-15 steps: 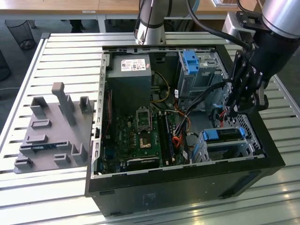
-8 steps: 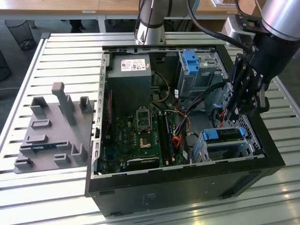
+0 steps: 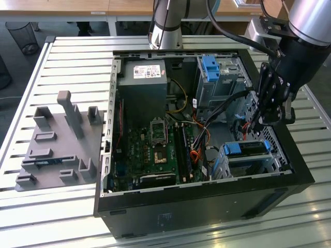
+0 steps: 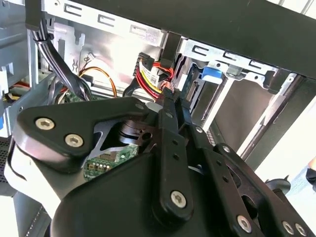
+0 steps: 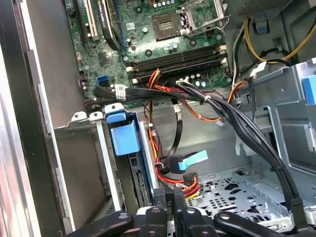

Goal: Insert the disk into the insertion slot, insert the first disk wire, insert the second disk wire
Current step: 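Insert the first disk wire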

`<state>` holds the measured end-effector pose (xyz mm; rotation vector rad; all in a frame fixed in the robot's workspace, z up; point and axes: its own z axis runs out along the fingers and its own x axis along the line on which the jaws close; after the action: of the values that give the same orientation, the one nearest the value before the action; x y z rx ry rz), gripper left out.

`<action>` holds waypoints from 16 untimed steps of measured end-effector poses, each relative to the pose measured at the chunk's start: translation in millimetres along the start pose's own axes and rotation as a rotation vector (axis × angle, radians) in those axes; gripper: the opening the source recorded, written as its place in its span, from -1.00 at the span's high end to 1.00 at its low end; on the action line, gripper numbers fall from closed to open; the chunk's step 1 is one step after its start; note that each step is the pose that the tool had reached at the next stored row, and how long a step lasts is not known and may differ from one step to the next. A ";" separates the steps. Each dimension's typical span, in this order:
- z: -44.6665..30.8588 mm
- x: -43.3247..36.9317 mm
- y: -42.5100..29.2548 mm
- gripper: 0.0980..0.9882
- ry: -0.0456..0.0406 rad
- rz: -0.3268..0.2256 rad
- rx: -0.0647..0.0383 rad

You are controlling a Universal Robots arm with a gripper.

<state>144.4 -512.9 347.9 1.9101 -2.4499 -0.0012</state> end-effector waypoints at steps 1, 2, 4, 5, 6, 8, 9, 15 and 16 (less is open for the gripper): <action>0.0 -0.1 -0.3 0.81 0.0006 0.001 0.000; 0.0 -0.2 -0.5 0.82 0.0005 0.001 0.000; 0.1 -0.3 -0.8 0.82 0.0007 -0.003 0.000; 0.1 -0.3 -0.9 0.82 0.0011 -0.014 0.001; 0.2 -0.3 -0.9 0.82 0.0013 -0.030 0.001; 0.3 -0.3 -1.0 0.82 0.0020 -0.066 0.002; 0.4 -0.3 -1.0 0.82 0.0024 -0.084 0.002; 0.9 -0.3 -1.0 0.82 0.0049 -0.191 0.005; 1.1 -0.3 -1.0 0.82 0.0052 -0.207 0.006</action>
<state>145.4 -512.9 346.8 2.1527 -2.2394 0.0053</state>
